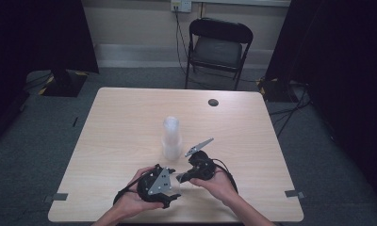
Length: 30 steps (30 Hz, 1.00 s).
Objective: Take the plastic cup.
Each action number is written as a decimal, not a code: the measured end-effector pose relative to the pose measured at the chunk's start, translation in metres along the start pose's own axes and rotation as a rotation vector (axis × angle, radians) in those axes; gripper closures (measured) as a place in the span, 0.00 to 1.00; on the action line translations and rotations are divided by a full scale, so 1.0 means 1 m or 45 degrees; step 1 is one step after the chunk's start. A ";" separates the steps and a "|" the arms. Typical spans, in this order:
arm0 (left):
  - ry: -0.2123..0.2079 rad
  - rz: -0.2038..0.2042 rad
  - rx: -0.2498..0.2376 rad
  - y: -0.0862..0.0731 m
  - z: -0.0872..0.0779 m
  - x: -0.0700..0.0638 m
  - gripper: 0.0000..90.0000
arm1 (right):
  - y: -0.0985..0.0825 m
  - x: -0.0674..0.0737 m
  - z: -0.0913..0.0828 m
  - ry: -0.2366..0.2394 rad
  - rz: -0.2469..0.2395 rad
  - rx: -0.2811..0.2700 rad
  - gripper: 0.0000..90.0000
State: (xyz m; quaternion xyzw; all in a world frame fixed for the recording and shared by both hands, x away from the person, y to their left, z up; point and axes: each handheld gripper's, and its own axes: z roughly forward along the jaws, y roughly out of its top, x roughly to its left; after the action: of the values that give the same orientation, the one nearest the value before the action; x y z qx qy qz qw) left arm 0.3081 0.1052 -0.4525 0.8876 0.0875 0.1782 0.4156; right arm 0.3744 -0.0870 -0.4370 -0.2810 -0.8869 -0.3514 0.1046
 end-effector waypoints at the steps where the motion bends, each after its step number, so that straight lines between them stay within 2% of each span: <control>1: 0.004 -0.001 -0.007 0.000 0.000 0.000 0.26 | 0.000 0.000 0.001 -0.002 0.003 -0.001 0.99; 6: 0.024 0.031 -0.009 0.004 -0.001 -0.003 0.25 | 0.003 0.000 0.006 0.001 0.027 0.002 0.99; 8: 0.026 0.020 -0.041 0.005 -0.001 -0.004 0.27 | 0.004 0.000 0.009 0.014 0.026 -0.002 0.99; 10: 0.024 0.039 -0.039 0.007 -0.001 -0.005 0.27 | 0.005 0.001 0.012 0.018 0.027 0.012 0.99; 15: 0.030 0.028 -0.055 0.007 -0.001 -0.006 0.28 | 0.007 0.002 0.016 0.020 0.043 0.021 0.99; 17: 0.034 0.040 -0.052 0.007 -0.002 -0.005 0.28 | 0.007 0.002 0.017 0.021 0.054 0.023 0.99; 26: 0.035 0.035 -0.049 0.007 -0.002 -0.006 0.30 | 0.008 0.002 0.020 0.013 0.070 0.036 0.99; 30: 0.036 0.011 -0.074 0.005 -0.003 -0.005 0.31 | 0.008 0.001 0.019 0.013 0.074 0.021 0.98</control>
State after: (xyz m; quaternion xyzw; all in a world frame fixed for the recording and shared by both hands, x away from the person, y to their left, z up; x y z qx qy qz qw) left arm 0.3023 0.1028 -0.4481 0.8728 0.0842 0.1950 0.4393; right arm 0.3779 -0.0690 -0.4461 -0.3039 -0.8807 -0.3424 0.1214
